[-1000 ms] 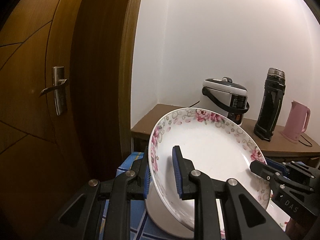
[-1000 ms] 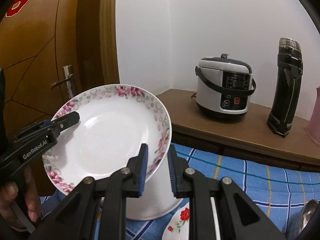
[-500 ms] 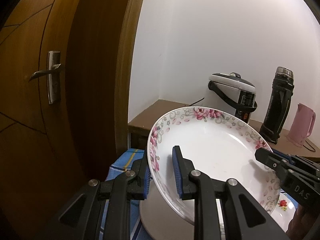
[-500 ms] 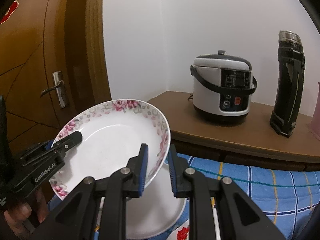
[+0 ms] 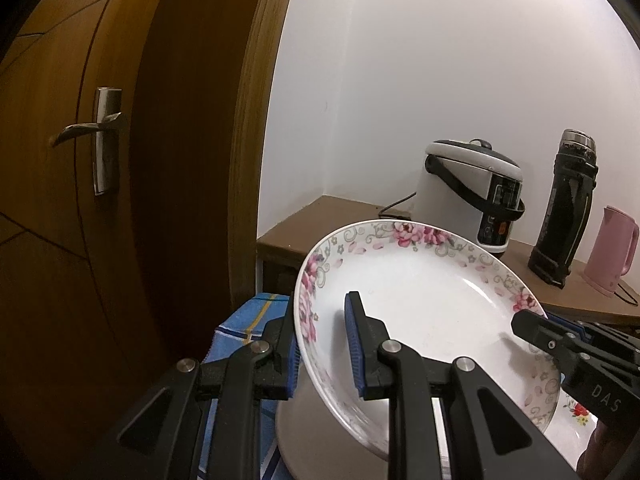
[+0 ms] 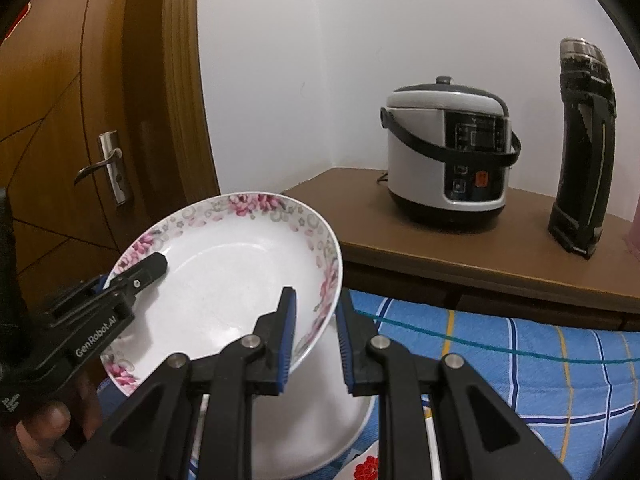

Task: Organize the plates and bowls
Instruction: 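Carry the held bowl over the plain white plate with the left tool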

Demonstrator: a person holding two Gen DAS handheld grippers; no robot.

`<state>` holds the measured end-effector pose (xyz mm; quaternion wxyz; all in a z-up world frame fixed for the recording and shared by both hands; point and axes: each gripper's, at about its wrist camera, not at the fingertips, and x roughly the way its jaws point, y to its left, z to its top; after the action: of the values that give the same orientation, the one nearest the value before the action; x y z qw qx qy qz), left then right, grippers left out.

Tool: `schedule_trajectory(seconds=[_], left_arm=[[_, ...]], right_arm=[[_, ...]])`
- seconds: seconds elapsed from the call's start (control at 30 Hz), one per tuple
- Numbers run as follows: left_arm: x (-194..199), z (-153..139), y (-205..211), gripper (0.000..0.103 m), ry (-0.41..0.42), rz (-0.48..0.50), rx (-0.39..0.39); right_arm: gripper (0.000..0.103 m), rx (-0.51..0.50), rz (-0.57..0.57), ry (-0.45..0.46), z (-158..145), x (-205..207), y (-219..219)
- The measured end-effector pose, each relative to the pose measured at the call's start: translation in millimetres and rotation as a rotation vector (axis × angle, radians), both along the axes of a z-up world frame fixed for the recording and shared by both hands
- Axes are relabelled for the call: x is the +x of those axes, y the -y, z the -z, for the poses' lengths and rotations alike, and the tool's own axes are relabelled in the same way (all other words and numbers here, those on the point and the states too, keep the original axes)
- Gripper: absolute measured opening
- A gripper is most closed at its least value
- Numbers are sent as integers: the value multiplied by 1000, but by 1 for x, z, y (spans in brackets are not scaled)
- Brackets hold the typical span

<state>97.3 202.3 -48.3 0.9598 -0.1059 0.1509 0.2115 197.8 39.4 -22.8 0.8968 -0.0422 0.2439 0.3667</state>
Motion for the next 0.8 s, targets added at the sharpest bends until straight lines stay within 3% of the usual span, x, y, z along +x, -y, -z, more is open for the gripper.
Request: schedule_trajectory(seconds=[0.8], left_arm=[[13,17,-3,23,-107,31,-21]], right_arm=[[20,-69,-14,-70,17,7,-2]])
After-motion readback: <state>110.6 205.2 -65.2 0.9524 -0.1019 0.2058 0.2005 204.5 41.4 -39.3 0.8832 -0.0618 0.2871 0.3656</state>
